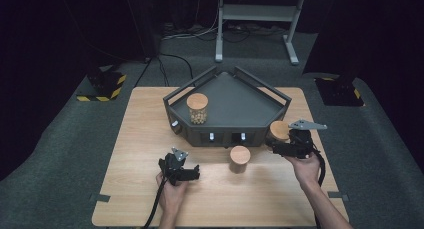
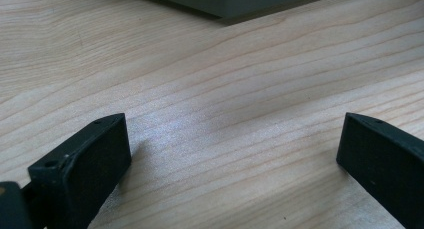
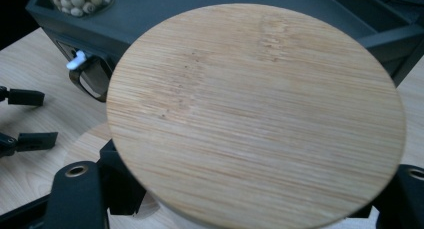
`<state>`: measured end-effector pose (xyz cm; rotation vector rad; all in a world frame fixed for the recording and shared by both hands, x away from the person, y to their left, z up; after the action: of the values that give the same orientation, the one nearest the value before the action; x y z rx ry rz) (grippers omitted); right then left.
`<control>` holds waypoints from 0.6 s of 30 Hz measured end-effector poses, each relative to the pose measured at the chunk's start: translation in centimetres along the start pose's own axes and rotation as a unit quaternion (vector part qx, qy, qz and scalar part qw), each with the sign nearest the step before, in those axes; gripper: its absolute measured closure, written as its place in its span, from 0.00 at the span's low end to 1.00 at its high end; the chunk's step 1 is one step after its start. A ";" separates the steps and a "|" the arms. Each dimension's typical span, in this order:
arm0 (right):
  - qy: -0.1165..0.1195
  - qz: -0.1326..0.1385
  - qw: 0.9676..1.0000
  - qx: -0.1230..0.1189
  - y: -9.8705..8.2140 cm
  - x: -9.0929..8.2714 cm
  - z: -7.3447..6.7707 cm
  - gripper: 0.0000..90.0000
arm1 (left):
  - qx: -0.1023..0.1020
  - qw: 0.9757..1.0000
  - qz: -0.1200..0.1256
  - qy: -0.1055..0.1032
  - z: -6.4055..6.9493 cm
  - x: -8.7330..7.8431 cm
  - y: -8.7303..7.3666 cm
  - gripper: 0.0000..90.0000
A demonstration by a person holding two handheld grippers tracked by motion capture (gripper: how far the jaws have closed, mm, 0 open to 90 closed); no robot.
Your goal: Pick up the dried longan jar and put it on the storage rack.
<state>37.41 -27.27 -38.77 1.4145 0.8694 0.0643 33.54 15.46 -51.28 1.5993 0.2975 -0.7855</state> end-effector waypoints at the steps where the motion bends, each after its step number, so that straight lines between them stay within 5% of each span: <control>1: 0.001 0.001 1.000 0.000 0.3 0.0 0.0 0.28 | 0.000 1.000 0.000 0.000 0.0 0.0 0.0 0.01; 18: 0.000 0.015 1.000 0.004 3.6 -0.2 0.8 0.28 | 0.000 1.000 0.000 0.000 0.0 0.0 0.0 0.01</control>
<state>39.32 -27.35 -35.59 1.4350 0.8490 0.0841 33.55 15.46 -51.28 1.5993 0.2975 -0.7855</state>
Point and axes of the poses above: each handheld gripper's, and its own axes: x roughly forward along the jaws, y roughly out of its top, z roughly to its right, the point moved 8 cm from there along x, roughly forward along the jaws, and after that the axes turned 4 degrees about z, right-handed, at the moved point
